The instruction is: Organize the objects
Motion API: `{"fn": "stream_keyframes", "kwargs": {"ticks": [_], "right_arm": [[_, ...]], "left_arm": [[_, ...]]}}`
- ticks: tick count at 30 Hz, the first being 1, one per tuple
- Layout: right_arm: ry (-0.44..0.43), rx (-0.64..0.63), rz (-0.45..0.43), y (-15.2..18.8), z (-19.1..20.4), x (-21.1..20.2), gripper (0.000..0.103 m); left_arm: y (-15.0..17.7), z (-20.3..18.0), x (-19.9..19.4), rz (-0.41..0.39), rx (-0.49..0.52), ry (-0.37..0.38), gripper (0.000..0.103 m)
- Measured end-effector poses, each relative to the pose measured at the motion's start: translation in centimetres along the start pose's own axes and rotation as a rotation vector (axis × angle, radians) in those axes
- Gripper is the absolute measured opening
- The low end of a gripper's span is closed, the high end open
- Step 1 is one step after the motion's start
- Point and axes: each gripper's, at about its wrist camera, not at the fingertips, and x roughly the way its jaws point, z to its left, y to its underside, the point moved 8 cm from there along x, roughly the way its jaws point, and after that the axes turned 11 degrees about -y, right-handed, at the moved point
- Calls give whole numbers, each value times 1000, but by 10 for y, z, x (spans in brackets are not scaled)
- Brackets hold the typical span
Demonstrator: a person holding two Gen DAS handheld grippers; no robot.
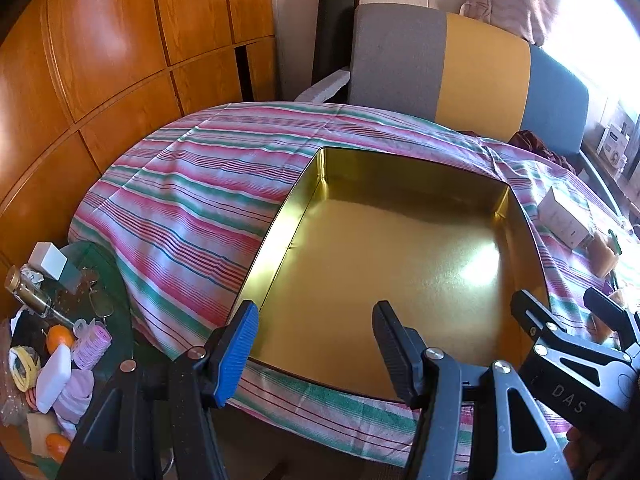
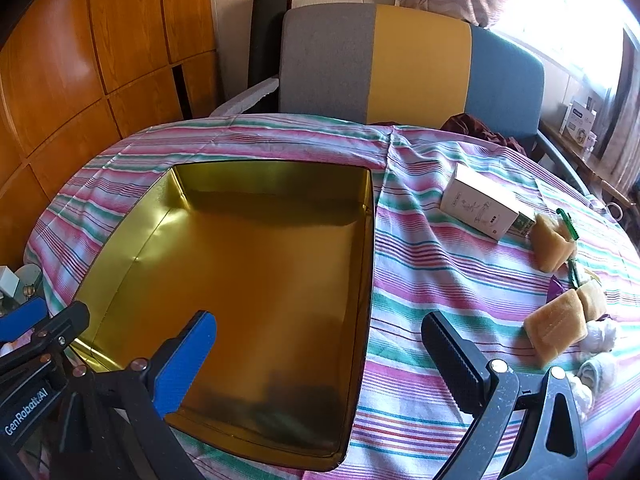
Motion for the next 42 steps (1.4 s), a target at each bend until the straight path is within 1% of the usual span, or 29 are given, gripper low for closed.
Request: {"fn": "stream_keyframes", "kwargs": {"ticks": [16, 21, 25, 28, 33, 35, 39, 42], "right_arm": [[10, 12, -15, -1, -4, -5, 103], [-3, 20, -17, -1, -5, -7, 103], [-20, 2, -28, -3, -6, -11, 103], [-2, -25, -41, -7, -11, -19, 103], [13, -35, -53, -7, -26, -33, 103], [-1, -31, -53, -3, -34, -38, 103], [5, -37, -57, 12, -56, -50, 103], [3, 9, -85, 24, -85, -66, 101]], "left_arm": [[2, -1, 3, 10, 3, -1, 60], [3, -3, 2, 11, 13, 4, 60], [5, -9, 0, 5, 33, 10, 60], [8, -16, 1, 9, 66, 44, 60], [17, -28, 3, 33, 102, 70, 60], [21, -34, 1, 35, 114, 92, 60], [30, -53, -7, 35, 158, 155, 60], [36, -66, -15, 15, 193, 194, 60]]}}
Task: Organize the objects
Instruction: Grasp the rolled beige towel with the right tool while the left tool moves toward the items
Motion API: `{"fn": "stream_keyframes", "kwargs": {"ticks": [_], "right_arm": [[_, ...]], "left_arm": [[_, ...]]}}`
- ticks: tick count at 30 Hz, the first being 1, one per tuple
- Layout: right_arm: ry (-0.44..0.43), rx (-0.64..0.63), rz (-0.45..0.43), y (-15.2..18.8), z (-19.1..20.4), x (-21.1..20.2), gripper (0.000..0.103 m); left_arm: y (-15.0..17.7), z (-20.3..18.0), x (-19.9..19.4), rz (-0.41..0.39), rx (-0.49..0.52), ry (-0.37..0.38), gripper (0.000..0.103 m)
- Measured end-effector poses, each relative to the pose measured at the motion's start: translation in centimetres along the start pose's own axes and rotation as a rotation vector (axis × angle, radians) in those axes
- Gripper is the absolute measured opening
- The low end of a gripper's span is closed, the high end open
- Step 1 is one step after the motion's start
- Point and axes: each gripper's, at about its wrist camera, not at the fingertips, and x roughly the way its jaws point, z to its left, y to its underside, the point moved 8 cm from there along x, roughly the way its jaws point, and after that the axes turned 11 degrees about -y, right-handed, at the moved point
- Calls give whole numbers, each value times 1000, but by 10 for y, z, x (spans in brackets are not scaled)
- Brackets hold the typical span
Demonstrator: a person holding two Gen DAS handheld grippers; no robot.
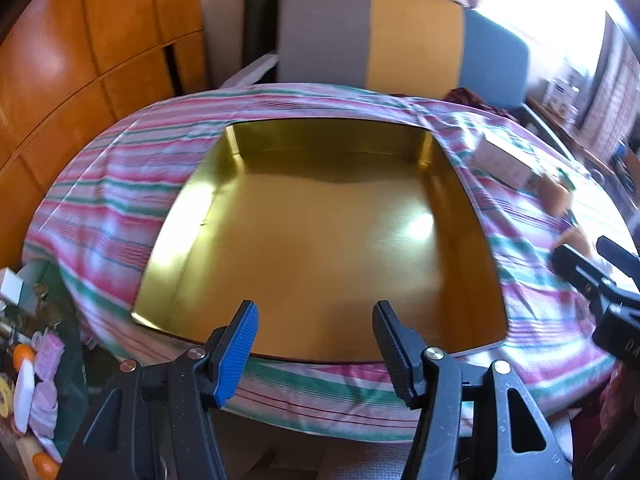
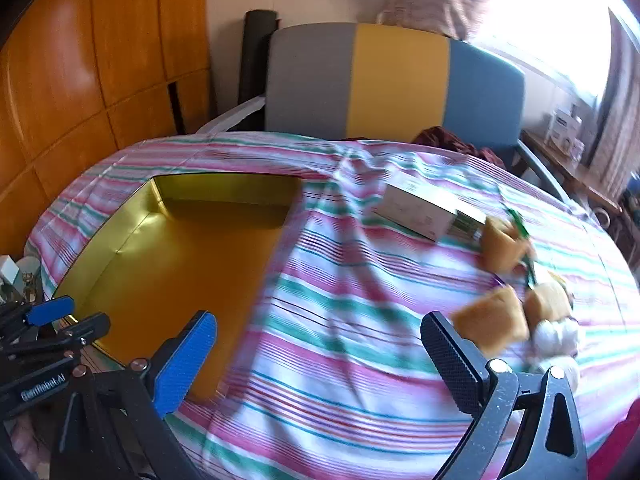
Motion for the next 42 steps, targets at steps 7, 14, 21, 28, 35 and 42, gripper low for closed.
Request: {"fn": "stream_keyframes", "kwargs": {"ticks": [7, 14, 21, 28, 35, 42], "right_arm": [[167, 149, -45, 19, -111, -45, 95], [227, 282, 39, 47, -215, -61, 95], [102, 240, 190, 70, -237, -38, 95], [91, 279, 253, 88, -248, -22, 75], [36, 353, 152, 77, -254, -37, 72], [-15, 496, 55, 74, -270, -53, 72]], "left_arm": [[4, -35, -20, -41, 45, 186, 60], [1, -66, -34, -62, 93, 239, 60], [-3, -107, -49, -78, 166, 309, 60], [-6, -152, -65, -62, 217, 434, 60], [-1, -206, -66, -37, 332, 473, 63], [15, -272, -65, -19, 469, 544, 67]]}}
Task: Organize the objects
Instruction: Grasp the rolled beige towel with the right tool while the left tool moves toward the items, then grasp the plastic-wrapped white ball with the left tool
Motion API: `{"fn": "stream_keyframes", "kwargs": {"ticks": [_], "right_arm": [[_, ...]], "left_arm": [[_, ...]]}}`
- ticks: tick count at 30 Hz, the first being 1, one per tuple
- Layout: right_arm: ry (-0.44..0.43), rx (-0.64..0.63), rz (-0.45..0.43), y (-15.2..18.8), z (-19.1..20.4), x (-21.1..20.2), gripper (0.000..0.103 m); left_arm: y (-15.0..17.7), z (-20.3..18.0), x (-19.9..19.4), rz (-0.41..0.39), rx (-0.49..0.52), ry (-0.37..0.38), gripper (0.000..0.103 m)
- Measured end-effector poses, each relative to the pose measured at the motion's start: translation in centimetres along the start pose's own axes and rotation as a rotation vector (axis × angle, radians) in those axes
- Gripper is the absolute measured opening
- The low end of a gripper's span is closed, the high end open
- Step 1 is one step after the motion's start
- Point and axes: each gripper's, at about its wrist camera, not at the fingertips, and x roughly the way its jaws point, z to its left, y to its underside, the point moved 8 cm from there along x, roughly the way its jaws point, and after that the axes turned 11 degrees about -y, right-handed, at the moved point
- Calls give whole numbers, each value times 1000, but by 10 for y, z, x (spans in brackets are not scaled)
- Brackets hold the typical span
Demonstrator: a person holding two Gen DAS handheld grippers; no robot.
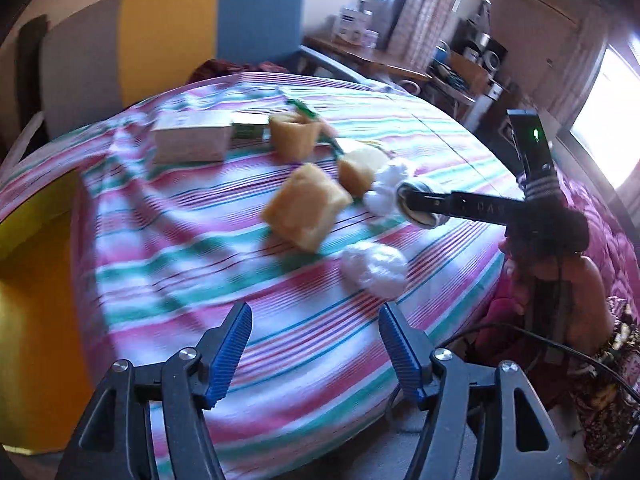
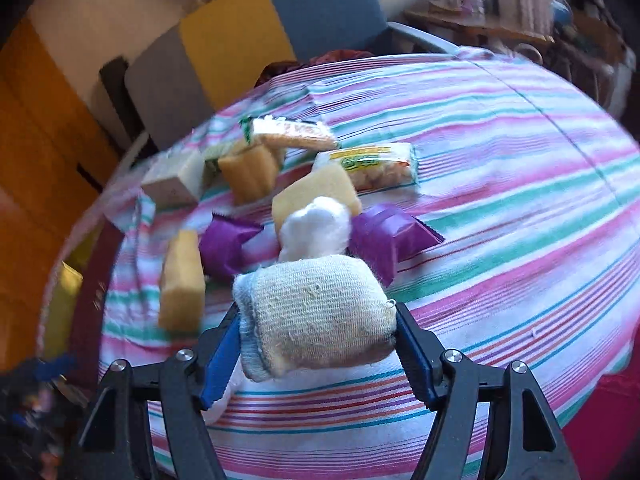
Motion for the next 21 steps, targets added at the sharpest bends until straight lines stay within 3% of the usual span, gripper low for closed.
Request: {"fn": "stream_keyframes", "kwargs": {"ticks": [3, 8, 14, 17, 21], "right_arm": [[0, 5, -21, -2, 1, -5, 72], [2, 19, -57, -8, -3, -10, 72], [-13, 28, -49, -9, -4, -6, 72], [-18, 17, -45, -9, -1, -4, 72], [-23, 31, -50, -9, -4, -4, 72]], "left_arm": [[-10, -21, 18, 9, 32, 29, 67], [-25, -41, 56, 89, -1, 79, 67], [-20, -63, 83, 110, 76, 30, 66], [-17, -63, 90, 107, 57, 34, 60], [-12, -58, 93, 84, 47, 21, 44]]}}
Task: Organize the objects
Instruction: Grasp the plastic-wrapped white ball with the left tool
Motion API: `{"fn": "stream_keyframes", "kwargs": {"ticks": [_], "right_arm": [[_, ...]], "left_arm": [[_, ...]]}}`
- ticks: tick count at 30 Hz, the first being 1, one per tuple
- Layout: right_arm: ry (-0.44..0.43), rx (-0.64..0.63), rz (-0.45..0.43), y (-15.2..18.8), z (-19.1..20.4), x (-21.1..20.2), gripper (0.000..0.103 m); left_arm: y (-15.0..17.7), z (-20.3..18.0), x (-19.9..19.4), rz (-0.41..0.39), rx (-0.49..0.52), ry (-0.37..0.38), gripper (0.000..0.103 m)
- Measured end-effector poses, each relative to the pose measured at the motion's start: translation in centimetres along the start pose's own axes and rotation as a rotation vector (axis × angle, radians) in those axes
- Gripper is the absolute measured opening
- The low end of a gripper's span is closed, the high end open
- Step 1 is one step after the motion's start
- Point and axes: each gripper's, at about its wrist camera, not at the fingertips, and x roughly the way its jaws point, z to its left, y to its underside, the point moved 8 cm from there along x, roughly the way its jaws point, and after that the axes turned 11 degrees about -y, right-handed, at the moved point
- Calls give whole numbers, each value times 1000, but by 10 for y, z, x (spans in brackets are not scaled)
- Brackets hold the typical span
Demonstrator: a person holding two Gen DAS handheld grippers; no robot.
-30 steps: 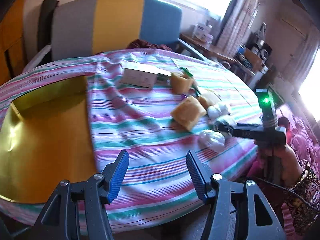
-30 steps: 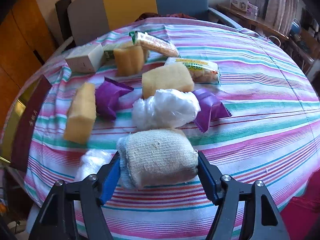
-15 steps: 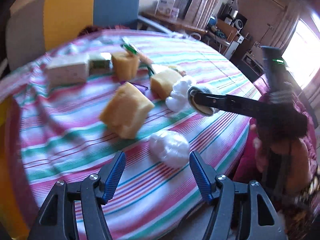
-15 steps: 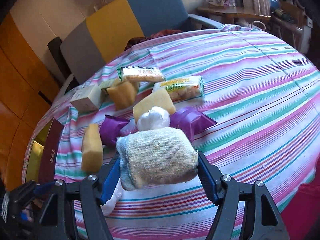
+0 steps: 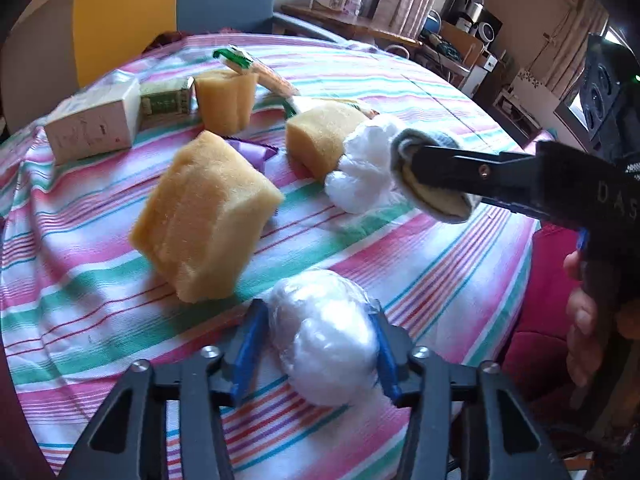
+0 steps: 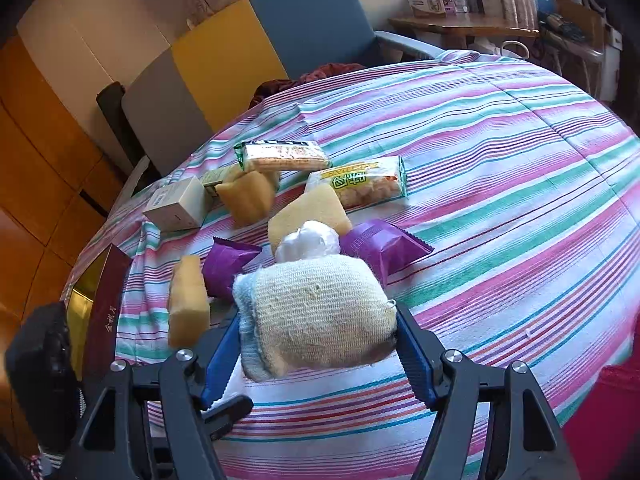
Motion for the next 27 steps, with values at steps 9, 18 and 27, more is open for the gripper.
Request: {"fn": "stream_keyframes", "kwargs": {"ticks": [9, 18, 27], "right_arm": [[-8, -17, 4, 1, 3, 2, 72], [-32, -65, 10, 4, 14, 5, 72], [-37, -109, 11, 5, 23, 8, 72]], "left_arm": [[17, 14, -11, -38, -1, 6, 38], [35, 39, -29, -75, -21, -26, 37], [34, 63, -69, -188, -57, -67, 37]]}}
